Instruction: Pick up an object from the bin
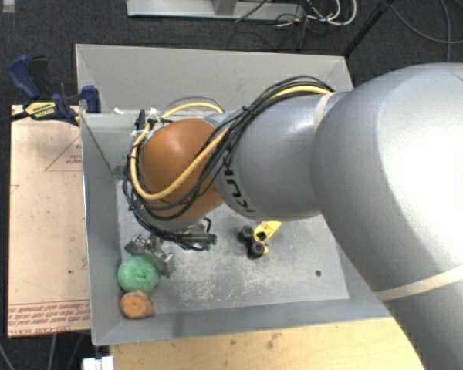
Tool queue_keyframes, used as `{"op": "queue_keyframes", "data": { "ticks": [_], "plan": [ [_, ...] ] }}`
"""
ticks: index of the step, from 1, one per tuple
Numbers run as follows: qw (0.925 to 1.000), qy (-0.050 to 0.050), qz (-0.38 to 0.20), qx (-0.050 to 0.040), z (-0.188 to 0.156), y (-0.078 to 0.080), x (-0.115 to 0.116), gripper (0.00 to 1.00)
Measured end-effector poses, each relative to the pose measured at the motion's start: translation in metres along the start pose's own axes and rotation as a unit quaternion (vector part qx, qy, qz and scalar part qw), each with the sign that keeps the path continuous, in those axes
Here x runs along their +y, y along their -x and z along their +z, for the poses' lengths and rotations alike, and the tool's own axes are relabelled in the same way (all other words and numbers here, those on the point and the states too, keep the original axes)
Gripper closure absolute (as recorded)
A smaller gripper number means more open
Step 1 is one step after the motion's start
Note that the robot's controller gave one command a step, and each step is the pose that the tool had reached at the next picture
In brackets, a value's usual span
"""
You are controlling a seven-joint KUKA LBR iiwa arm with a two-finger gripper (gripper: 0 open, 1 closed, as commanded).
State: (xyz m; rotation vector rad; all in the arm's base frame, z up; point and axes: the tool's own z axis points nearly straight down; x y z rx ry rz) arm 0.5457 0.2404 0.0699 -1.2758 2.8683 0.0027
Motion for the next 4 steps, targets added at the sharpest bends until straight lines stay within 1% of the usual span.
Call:
{"op": "queue_keyframes", "data": {
  "ticks": [1, 2, 3, 4],
  "plan": [
    [1.0000, 0.000, 0.000, 0.0000, 0.000, 0.000, 0.000, 1.00],
    [1.0000, 0.000, 0.003, -0.0003, -0.078, -0.015, -0.018, 1.00],
    [1.0000, 0.000, 0.003, -0.0003, -0.078, -0.015, -0.017, 1.00],
    [0.9999, 0.001, 0.011, 0.0029, -0.120, -0.004, -0.022, 1.00]
  ]
}}
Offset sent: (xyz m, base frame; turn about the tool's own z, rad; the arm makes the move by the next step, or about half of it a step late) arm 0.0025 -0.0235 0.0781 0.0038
